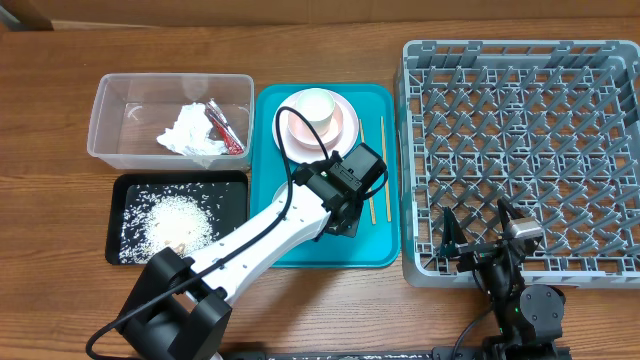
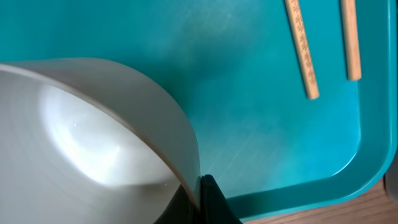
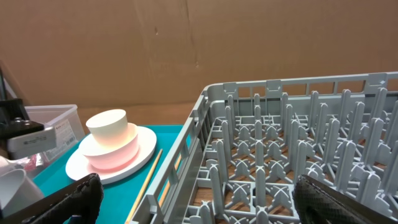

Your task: Sort waste into correct bins and load items into the dishwasher

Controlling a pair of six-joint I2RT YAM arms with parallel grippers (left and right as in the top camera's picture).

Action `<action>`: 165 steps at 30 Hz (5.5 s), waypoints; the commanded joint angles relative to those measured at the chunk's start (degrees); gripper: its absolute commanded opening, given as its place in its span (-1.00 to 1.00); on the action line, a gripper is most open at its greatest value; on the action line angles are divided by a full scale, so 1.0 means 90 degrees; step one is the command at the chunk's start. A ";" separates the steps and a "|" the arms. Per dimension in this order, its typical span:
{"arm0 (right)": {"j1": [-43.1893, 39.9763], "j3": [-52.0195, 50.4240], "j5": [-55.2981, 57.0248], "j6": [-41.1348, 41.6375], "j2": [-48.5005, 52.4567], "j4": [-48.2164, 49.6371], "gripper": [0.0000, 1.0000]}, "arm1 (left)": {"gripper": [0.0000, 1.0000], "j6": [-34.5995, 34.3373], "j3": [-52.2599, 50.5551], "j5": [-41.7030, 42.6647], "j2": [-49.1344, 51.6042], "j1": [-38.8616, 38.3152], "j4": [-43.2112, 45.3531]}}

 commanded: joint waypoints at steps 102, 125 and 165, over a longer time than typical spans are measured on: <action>0.0012 -0.0063 0.0056 0.0005 -0.0068 0.0046 1.00 | 1.00 0.0010 0.3257 0.0189 -0.0007 0.3279 -0.2526; 0.0012 -0.0063 -0.0187 0.0032 -0.0068 0.0129 1.00 | 1.00 0.0007 0.3322 0.0250 0.0002 0.5574 -0.2565; 0.0012 0.9350 -0.1814 0.1037 0.7055 -0.7614 1.00 | 1.00 0.0007 0.3322 0.0250 0.0002 0.5574 -0.2565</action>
